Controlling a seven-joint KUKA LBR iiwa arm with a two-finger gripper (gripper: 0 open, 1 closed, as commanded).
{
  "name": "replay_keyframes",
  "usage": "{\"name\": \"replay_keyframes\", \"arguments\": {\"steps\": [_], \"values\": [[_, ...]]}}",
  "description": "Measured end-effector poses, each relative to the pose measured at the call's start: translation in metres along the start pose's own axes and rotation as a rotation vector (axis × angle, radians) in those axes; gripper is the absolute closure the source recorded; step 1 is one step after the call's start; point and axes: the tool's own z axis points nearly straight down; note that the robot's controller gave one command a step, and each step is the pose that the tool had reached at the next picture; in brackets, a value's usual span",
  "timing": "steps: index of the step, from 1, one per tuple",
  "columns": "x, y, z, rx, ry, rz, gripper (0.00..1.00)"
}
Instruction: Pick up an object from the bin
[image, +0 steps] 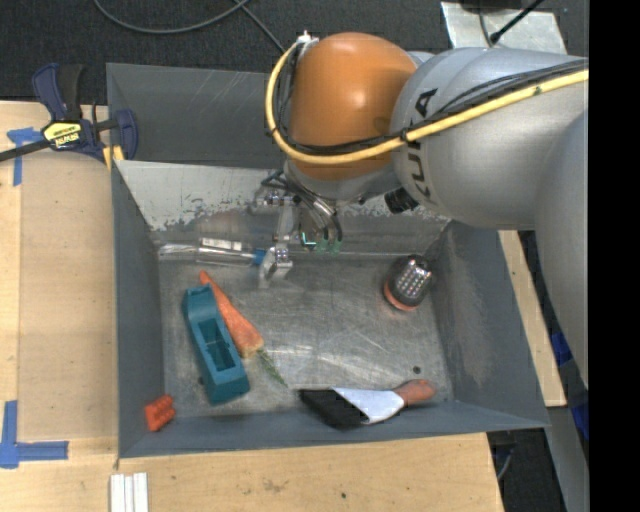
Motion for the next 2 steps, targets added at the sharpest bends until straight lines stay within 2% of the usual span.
{"name": "replay_keyframes", "arguments": {"steps": [1,2], "values": [[-0.007,0.01,0.05,-0.002,-0.007,-0.014,0.0],[0.001,0.012,0.093,0.001,0.002,0.093,0.0]]}}
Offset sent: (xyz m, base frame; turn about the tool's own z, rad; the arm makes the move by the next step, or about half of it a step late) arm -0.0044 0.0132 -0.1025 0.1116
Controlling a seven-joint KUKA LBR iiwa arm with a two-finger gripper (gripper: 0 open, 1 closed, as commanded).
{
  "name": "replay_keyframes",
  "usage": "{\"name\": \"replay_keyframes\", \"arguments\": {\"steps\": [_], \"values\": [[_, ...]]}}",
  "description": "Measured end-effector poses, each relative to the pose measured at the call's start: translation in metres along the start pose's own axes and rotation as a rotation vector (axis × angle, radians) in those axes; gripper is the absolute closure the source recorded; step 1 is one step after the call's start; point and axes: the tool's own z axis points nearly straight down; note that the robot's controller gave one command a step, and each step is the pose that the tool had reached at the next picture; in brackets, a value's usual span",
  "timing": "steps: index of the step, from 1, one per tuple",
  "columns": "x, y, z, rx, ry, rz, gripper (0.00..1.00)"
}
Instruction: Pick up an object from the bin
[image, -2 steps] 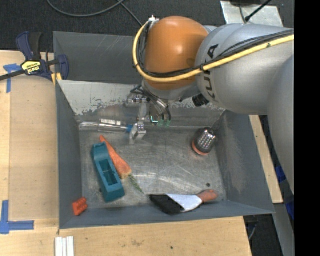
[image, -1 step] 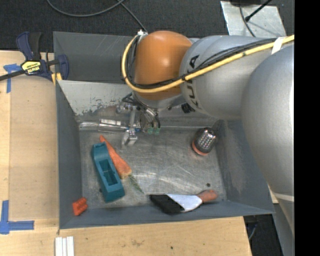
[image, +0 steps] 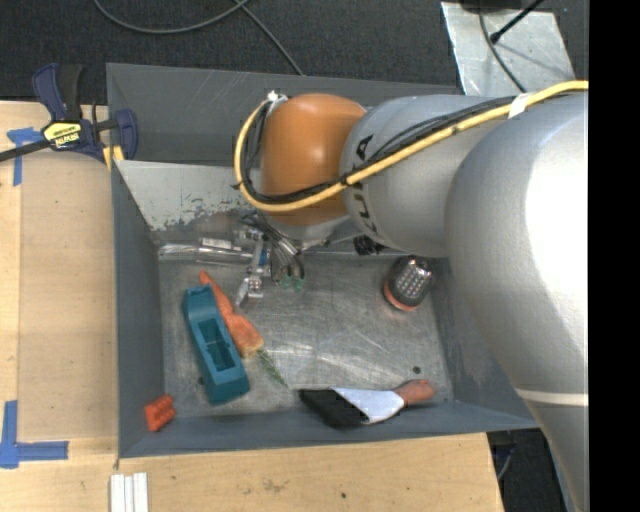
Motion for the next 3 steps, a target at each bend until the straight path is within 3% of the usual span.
{"name": "replay_keyframes", "arguments": {"steps": [1,2,3], "values": [[-0.01,0.036,0.027,0.001,-0.002,0.101,0.0],[-0.008,0.048,0.028,0.0,0.003,0.127,0.0],[-0.011,0.064,0.041,-0.001,-0.002,-0.3,1.0]]}}
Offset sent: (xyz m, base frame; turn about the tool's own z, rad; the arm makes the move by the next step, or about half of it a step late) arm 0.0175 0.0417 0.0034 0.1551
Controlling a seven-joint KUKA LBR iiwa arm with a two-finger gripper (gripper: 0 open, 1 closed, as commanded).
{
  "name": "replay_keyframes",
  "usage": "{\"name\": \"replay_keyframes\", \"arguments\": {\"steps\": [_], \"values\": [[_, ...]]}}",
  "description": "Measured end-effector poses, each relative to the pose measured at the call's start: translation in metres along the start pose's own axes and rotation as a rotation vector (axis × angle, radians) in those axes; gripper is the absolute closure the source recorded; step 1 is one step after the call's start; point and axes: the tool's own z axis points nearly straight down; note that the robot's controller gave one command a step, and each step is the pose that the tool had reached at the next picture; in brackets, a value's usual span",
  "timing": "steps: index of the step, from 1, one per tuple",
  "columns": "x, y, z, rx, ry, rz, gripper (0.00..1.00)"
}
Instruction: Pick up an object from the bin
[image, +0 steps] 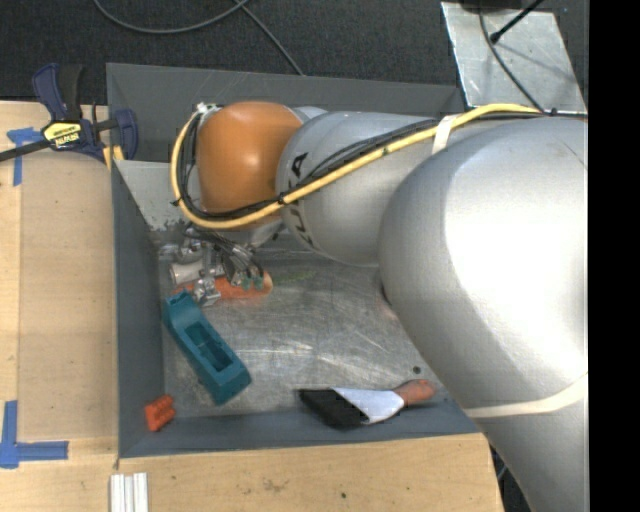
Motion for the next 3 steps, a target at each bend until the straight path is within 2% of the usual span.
{"name": "replay_keyframes", "arguments": {"steps": [1,2,3], "values": [[0.0,0.0,0.0,0.0,0.0,0.0,1.0],[0.017,-0.024,-0.04,-0.001,0.006,0.033,1.0],[0.01,-0.03,-0.064,0.001,-0.013,0.027,1.0]]}}
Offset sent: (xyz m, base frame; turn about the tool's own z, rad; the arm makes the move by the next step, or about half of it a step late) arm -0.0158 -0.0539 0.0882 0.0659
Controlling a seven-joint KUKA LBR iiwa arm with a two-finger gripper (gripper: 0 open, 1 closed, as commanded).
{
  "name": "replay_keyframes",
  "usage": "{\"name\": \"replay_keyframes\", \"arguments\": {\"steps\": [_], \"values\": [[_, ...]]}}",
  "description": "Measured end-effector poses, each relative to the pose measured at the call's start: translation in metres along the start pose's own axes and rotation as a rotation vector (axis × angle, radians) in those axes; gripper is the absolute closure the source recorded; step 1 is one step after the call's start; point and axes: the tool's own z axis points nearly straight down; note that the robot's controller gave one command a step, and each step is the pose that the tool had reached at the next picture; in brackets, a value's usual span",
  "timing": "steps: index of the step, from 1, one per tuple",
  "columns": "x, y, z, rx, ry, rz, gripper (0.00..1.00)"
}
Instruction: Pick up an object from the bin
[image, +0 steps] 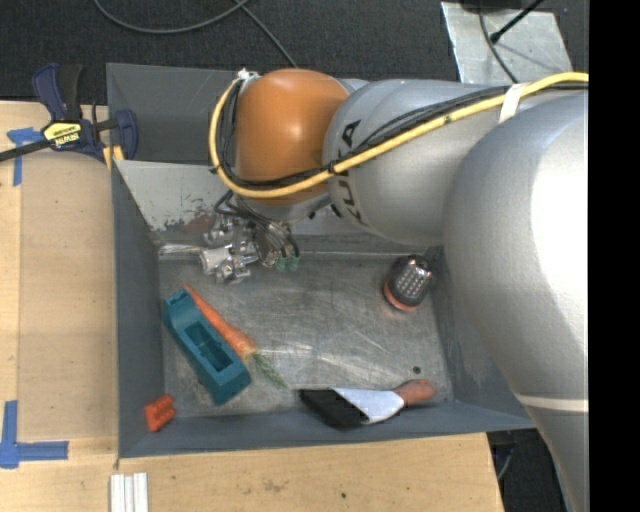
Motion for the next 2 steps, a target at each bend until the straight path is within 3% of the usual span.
{"name": "replay_keyframes", "arguments": {"steps": [1,2], "values": [[0.004,-0.002,-0.017,0.001,0.025,0.008,1.0],[0.0,0.002,-0.089,0.0,0.015,0.022,1.0]]}}
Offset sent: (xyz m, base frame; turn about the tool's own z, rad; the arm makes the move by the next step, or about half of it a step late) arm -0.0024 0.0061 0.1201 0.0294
